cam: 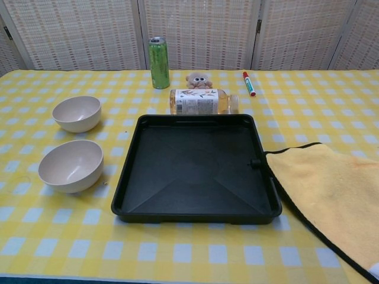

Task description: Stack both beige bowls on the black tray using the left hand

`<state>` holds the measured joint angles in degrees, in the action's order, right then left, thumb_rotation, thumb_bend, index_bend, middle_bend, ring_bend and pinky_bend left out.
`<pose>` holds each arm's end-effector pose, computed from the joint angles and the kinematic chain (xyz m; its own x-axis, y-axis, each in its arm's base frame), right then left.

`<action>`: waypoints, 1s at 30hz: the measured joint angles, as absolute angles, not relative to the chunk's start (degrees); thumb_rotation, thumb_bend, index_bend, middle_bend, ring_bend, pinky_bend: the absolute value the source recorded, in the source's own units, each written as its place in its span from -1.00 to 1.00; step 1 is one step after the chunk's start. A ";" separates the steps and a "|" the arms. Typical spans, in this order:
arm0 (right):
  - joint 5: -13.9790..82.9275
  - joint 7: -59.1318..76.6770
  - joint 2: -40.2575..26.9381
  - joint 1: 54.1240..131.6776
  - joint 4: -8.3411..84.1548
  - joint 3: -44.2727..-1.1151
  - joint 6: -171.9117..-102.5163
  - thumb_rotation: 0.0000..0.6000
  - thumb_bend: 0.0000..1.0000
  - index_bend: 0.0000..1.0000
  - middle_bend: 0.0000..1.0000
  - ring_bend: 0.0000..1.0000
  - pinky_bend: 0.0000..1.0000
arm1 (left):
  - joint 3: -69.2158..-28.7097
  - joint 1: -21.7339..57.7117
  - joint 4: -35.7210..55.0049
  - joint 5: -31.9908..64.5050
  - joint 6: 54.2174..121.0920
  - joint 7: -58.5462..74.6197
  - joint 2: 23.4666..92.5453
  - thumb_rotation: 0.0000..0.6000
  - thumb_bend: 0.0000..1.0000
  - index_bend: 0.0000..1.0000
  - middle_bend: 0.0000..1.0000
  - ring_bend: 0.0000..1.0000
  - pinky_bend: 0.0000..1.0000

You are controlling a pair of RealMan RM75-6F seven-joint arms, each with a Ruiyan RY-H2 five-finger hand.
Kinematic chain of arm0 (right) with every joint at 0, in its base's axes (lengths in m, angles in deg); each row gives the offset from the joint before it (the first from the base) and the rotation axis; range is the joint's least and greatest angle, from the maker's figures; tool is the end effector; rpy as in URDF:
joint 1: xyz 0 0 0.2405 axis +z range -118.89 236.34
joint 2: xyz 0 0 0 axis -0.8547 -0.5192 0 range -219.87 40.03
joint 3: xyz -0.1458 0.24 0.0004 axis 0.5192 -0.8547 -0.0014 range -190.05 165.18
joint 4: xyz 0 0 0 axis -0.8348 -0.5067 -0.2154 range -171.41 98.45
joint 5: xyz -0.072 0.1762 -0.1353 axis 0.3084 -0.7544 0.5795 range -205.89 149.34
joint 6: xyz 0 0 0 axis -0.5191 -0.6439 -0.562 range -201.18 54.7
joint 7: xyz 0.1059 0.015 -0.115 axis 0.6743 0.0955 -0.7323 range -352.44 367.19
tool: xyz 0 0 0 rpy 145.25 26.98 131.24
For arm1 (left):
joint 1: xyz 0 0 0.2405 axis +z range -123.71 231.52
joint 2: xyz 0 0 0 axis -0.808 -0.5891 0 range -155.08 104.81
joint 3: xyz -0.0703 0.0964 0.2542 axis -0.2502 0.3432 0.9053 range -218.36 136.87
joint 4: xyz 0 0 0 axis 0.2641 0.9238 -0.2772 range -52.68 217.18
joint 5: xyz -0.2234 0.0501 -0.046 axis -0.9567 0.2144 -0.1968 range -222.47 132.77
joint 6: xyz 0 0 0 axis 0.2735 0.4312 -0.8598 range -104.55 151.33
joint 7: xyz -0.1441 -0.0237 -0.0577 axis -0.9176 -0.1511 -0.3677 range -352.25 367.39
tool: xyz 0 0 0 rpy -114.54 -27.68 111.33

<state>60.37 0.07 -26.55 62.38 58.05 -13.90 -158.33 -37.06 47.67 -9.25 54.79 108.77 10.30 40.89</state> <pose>-0.3345 -0.1844 0.1426 0.4916 -0.0312 0.8703 -0.8706 -0.0418 0.4903 -0.3133 0.1733 0.1085 0.4458 0.0875 0.8908 0.8717 -0.2685 -0.4099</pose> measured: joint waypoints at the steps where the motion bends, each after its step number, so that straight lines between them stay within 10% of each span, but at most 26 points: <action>1: 60.32 0.07 -26.55 62.38 58.04 -13.90 -158.31 1.00 -0.57 -1.00 -1.00 -1.00 -1.00 | -36.96 47.45 -8.51 55.33 108.75 9.89 41.72 1.00 -0.44 -0.11 1.00 0.86 1.00; 30: 56.24 -0.38 -26.47 63.60 57.78 -15.19 -154.97 1.00 -0.57 -1.00 -1.00 -1.00 -1.00 | -40.93 38.32 3.51 51.38 98.83 11.36 59.19 1.00 -0.41 0.01 1.00 1.00 1.00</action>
<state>56.24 -0.38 -26.47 63.60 57.78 -15.19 -154.97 -40.93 38.32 3.51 51.38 98.83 11.36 59.19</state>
